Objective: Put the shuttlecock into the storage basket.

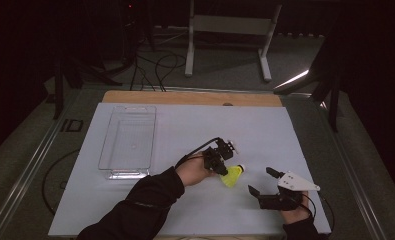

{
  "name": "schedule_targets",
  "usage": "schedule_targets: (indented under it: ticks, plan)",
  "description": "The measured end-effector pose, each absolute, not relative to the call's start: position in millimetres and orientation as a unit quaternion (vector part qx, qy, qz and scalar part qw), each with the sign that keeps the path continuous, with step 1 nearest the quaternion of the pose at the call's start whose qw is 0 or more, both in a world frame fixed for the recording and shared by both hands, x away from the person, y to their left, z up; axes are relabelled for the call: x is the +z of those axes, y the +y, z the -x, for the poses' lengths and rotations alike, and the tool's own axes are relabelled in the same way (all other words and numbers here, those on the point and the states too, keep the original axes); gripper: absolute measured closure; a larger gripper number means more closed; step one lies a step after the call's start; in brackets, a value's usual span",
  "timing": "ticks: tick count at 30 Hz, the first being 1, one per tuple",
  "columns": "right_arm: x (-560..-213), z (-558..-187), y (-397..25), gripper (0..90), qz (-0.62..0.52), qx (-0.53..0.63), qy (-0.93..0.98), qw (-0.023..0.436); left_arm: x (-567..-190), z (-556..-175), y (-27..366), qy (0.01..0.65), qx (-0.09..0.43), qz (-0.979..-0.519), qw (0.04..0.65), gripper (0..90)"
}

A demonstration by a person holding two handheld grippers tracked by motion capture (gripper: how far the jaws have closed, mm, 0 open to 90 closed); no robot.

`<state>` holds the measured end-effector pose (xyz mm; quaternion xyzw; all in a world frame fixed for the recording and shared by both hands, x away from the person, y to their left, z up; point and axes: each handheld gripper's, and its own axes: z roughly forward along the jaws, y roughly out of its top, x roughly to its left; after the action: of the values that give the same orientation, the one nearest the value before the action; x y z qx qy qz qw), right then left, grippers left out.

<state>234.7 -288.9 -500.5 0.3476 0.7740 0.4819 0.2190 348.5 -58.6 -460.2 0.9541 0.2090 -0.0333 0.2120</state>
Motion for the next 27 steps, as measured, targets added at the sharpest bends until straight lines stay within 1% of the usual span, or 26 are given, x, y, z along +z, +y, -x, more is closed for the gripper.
schedule_targets:
  ticks: [14, 24, 27]
  plan:
    - [-501, -235, -288, 9.3, -0.349, 0.479, 0.775, 0.219, -443, -358, -25, 0.235, -0.016, -0.949, 0.210, 90.0]
    - [-502, -236, -288, 9.3, -0.350, 0.478, 0.775, 0.218, -429, -363, -5, 0.260, 0.000, -0.939, 0.222, 90.0]
    - [-502, -236, -288, 9.3, -0.351, 0.478, 0.775, 0.218, -426, -365, 1, 0.263, 0.004, -0.940, 0.216, 90.0]
